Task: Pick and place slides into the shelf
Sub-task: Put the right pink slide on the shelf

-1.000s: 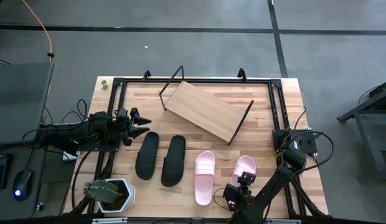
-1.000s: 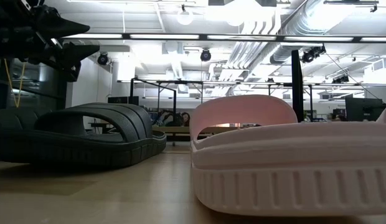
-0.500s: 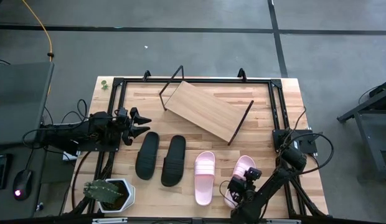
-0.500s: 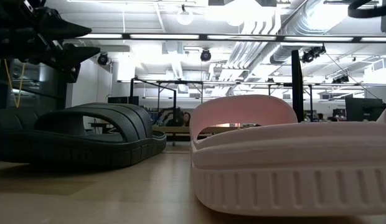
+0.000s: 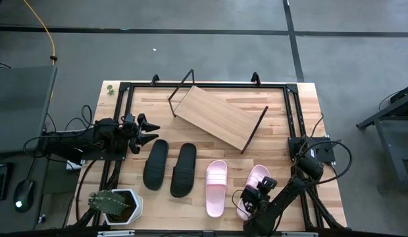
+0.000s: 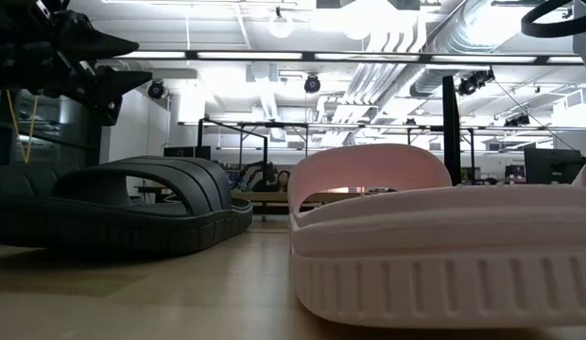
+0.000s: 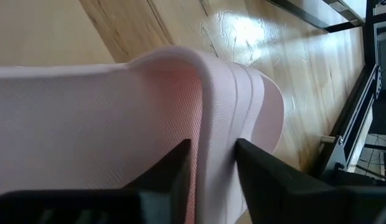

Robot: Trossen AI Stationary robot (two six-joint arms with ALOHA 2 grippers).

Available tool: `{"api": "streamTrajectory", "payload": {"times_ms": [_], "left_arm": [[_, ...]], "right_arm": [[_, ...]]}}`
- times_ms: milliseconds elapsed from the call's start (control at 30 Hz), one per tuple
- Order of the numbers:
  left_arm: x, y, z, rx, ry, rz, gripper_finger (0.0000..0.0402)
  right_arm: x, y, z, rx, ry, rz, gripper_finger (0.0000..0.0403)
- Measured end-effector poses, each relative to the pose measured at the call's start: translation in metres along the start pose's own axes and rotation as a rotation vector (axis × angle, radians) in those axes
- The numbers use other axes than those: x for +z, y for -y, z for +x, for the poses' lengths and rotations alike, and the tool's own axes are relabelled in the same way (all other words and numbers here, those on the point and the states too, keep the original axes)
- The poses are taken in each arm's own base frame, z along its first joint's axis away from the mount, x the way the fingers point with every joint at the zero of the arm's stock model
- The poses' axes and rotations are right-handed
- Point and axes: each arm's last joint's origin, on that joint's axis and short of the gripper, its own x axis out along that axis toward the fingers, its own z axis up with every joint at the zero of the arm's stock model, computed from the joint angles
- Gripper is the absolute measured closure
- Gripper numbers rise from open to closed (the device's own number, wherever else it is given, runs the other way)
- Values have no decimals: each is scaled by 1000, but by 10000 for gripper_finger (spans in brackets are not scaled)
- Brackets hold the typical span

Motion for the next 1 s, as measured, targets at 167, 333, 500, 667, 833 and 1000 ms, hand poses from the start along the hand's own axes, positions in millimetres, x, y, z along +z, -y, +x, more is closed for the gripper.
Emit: {"api": "streamTrajectory", "payload": {"times_ms": [167, 333, 500, 667, 833, 1000], "left_arm": [[0, 0, 0, 0, 0, 0, 197], [0, 0, 0, 0, 0, 0, 197], [0, 0, 0, 0, 0, 0, 197], [0, 0, 0, 0, 0, 0, 197], [0, 0, 0, 0, 0, 0, 197], [0, 0, 0, 0, 0, 6, 197]], "right_arm": [[0, 0, 0, 4, 1, 2, 360], [0, -1, 0, 5, 1, 14, 398], [0, -1, 0, 5, 9, 51, 395], [0, -1, 0, 5, 10, 51, 400], [0, -1, 0, 5, 8, 51, 400], [2, 3, -5, 28, 4, 62, 400]]}}
